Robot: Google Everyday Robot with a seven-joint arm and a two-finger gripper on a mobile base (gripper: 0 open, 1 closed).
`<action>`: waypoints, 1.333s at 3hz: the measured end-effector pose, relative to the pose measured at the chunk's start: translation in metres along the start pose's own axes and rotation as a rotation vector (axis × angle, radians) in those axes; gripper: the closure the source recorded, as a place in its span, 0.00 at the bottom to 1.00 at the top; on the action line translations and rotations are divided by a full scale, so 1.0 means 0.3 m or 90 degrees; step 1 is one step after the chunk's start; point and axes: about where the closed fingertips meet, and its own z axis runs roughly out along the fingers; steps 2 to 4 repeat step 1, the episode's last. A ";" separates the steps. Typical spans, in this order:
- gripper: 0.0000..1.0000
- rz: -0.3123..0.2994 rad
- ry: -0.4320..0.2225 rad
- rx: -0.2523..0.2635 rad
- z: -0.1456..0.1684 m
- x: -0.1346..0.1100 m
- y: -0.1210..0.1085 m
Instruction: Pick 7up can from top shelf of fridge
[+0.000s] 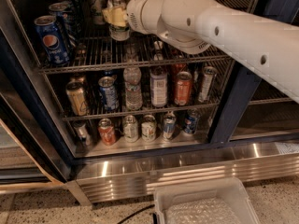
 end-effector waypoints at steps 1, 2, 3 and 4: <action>1.00 0.000 0.000 0.000 0.000 0.000 0.000; 1.00 0.000 0.000 0.000 0.000 0.000 0.000; 1.00 0.000 0.000 0.000 0.000 0.000 0.000; 1.00 0.000 0.000 0.000 0.000 0.000 0.000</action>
Offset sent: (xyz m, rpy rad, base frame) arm 0.0000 0.0000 0.0000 0.0000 0.0000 0.0000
